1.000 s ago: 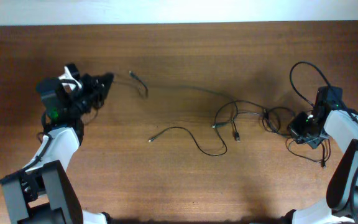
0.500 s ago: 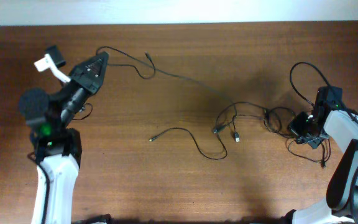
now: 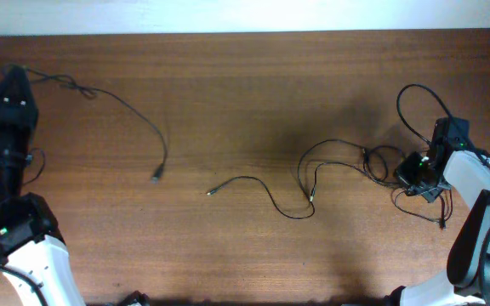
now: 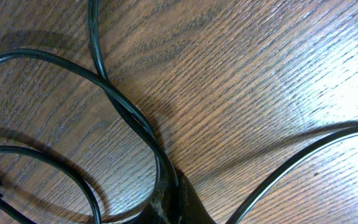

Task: Untangle cables
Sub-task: 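Drag a black cable to the far left with the left gripper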

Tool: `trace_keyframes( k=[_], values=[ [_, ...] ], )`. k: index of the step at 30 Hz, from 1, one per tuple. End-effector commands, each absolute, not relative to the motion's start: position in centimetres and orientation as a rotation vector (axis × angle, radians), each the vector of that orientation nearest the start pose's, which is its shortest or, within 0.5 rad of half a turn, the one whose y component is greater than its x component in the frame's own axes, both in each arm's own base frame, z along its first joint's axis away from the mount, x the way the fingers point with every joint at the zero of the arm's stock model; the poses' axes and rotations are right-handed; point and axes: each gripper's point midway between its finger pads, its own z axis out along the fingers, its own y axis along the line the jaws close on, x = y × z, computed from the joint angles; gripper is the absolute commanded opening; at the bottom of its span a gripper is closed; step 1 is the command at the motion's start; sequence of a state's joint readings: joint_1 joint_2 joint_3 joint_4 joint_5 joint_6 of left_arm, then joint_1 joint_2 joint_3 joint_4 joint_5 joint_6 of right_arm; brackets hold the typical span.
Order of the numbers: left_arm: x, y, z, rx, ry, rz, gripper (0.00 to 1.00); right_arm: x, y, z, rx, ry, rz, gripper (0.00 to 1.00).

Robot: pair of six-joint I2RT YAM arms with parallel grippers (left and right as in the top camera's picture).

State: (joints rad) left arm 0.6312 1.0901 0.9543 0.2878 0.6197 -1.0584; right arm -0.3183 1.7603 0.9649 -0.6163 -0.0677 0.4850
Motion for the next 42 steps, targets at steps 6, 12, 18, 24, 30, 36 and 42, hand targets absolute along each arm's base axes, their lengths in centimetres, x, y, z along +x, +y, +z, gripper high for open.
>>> trace_keyframes(
  k=[6, 12, 18, 24, 30, 36, 42],
  values=[
    [32.9, 18.5, 31.7, -0.910, 1.606, -0.279, 0.00, 29.4, -9.1, -2.0, 1.191, 2.806, 0.080, 0.04],
    [32.1, 23.4, 37.5, -0.933, 1.388, -0.003, 0.01, 29.4, -9.1, -2.0, 1.191, 2.806, 0.080, 0.04],
    [34.6, 26.8, 42.0, -0.882, 1.477, 0.158, 0.01, 29.3, -9.1, -2.0, 1.191, 2.807, 0.080, 0.04],
    [36.6, 28.7, 49.2, -0.813, 1.382, 0.158, 0.02, 29.2, -9.1, -2.1, 1.195, 2.813, 0.079, 0.04],
    [40.3, 23.4, 39.8, -0.886, 1.728, -0.348, 0.00, 29.2, -9.1, -2.1, 1.195, 2.813, 0.079, 0.04],
    [43.9, 19.2, 43.0, -0.886, 1.591, -0.752, 0.00, 29.2, -9.1, -2.1, 1.195, 2.813, 0.079, 0.04],
    [46.9, 11.5, 50.2, -0.615, 1.438, -0.927, 0.00, 29.3, -9.1, -2.1, 1.193, 2.809, 0.079, 0.04]
  ],
)
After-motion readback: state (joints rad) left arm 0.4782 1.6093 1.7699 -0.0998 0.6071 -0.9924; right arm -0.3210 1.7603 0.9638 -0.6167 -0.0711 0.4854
